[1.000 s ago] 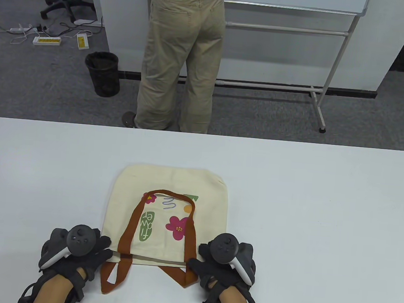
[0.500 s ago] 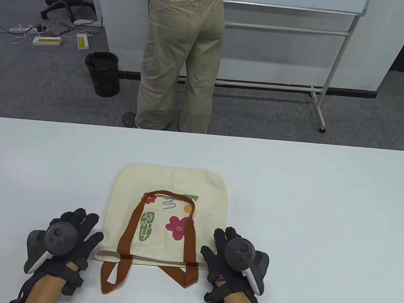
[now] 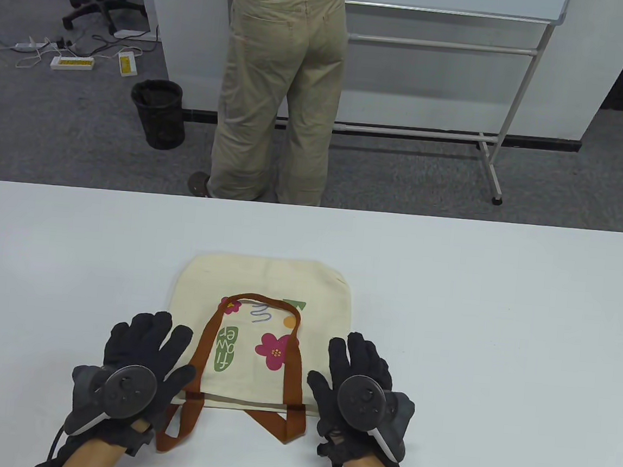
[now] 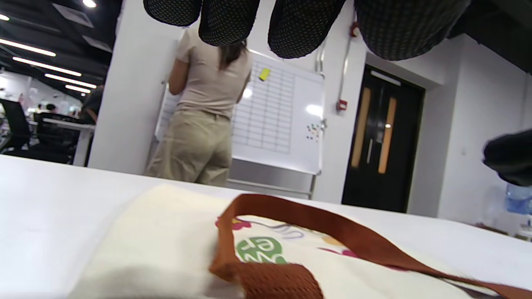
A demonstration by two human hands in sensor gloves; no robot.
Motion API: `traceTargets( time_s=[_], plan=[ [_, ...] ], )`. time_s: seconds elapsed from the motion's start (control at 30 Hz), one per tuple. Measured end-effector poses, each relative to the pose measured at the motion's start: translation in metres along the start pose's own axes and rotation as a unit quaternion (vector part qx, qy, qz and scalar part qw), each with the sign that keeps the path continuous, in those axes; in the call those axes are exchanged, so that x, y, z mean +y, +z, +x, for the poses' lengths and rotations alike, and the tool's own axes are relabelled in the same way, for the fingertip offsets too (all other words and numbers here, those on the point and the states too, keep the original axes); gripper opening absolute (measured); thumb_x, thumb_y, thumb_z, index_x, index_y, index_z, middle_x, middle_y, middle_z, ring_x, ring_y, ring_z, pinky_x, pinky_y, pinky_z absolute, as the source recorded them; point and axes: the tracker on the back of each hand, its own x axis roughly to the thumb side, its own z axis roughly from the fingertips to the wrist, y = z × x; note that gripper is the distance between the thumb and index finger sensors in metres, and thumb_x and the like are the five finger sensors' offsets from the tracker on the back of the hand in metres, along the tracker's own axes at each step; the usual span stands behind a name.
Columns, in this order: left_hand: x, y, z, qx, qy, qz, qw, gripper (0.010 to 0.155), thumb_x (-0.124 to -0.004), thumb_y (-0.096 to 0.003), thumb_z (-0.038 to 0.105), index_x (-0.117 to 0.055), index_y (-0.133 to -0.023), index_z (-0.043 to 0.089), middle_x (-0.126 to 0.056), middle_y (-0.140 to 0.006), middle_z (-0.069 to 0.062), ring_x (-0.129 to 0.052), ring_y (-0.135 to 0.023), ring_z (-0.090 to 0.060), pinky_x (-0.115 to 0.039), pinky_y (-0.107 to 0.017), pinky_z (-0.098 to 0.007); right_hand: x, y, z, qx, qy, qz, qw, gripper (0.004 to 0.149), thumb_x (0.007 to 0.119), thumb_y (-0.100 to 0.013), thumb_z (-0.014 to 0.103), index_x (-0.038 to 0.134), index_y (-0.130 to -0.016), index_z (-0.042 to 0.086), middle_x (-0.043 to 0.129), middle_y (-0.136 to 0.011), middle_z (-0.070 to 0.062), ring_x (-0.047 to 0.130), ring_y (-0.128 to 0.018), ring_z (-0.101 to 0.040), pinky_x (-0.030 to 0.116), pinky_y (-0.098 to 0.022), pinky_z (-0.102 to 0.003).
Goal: Unzip the canvas bag
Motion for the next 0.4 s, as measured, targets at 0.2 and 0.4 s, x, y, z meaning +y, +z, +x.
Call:
traceTargets(
  time_s=[0.2, 0.4],
  plan=[
    [-0.016, -0.002, 0.019, -0.025, 0.003, -0.029, 0.999, 0.067, -0.068, -0.0469, 0.059, -0.062, -0.105, 0.025, -0.052, -0.117, -0.016, -0.047, -0.106, -0.049, -0.033, -0.072, -0.071, 0.018, 0.001, 0.006, -0.013, 0.017, 0.071, 0.997, 0.074, 0.086, -0.041, 0.047, 0.062, -0.101, 0.011, 0.045, -0.108, -0.019, 0.049, -0.100, -0.047, 0.042, -0.067, -0.066],
    [-0.023, -0.003, 0.022, -0.029, 0.000, -0.039, 0.999, 0.068, -0.068, -0.0468, 0.059, -0.062, -0.105, 0.025, -0.052, -0.117, -0.016, -0.048, -0.106, -0.048, -0.033, -0.072, -0.071, 0.023, 0.002, 0.008, -0.018, 0.012, 0.097, 0.995, 0.074, 0.085, -0.041, 0.048, 0.062, -0.101, 0.011, 0.046, -0.108, -0.019, 0.050, -0.099, -0.047, 0.042, -0.067, -0.066]
  ],
)
